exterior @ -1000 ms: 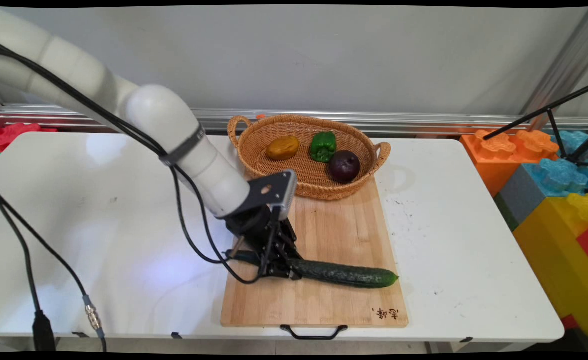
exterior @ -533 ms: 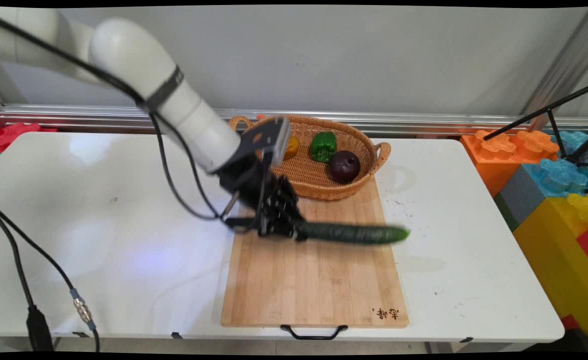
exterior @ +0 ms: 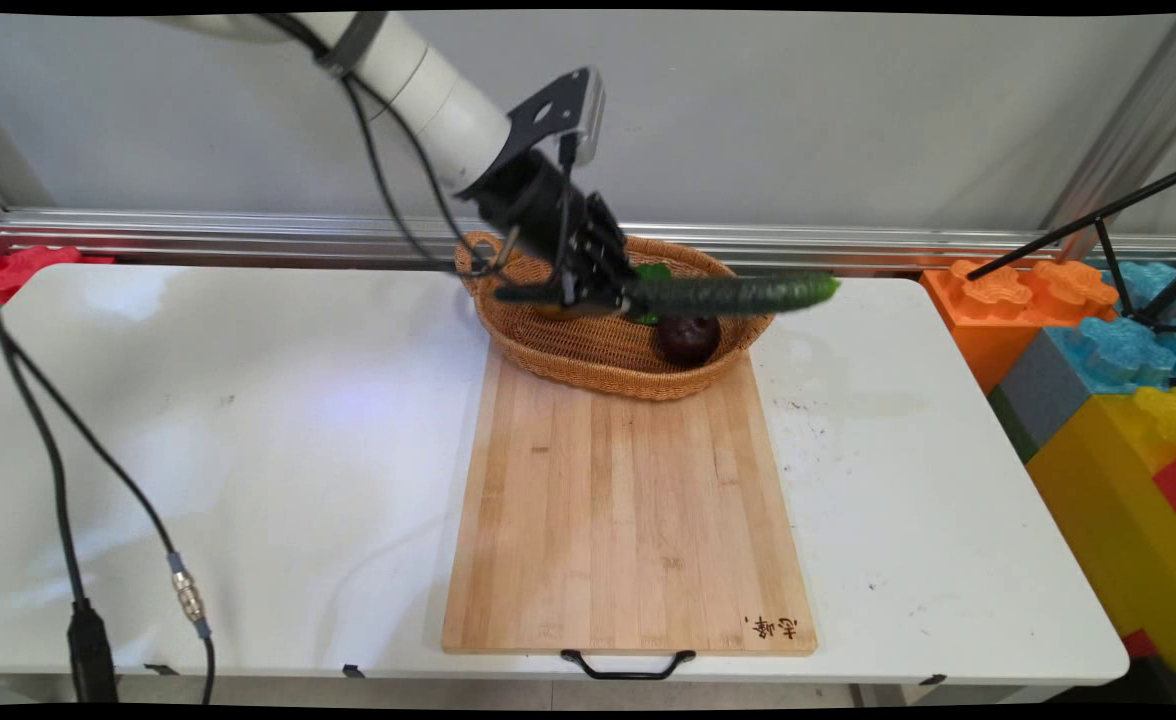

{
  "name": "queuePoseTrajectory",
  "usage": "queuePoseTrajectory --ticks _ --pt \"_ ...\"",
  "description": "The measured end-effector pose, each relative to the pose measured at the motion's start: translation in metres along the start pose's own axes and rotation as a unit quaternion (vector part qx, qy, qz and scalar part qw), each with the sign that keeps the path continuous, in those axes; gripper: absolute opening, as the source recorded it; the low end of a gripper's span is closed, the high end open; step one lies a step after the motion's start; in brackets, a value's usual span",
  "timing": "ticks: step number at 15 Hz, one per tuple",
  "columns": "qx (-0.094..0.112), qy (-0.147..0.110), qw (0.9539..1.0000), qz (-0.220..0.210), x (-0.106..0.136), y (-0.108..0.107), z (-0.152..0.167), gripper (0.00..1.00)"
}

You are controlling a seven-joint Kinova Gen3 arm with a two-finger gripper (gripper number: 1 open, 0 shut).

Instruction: Place the picked object in the vegetable basket

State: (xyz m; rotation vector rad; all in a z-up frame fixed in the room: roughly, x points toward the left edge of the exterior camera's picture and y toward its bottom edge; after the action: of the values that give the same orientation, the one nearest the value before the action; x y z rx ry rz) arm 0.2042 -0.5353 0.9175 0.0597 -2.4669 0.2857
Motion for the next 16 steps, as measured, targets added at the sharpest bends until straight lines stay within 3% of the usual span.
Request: queuePoseTrajectory --ticks 3,7,16 --pt "0.015 -0.009 0.9998 0.011 -0.004 -0.030 0.007 0.00" --pt "0.018 -0.031 0.9993 0.014 -0.025 -0.059 0.029 0.00" --pt "-0.015 -0.064 0.9979 -0.001 -0.063 -0.074 0.068 0.00"
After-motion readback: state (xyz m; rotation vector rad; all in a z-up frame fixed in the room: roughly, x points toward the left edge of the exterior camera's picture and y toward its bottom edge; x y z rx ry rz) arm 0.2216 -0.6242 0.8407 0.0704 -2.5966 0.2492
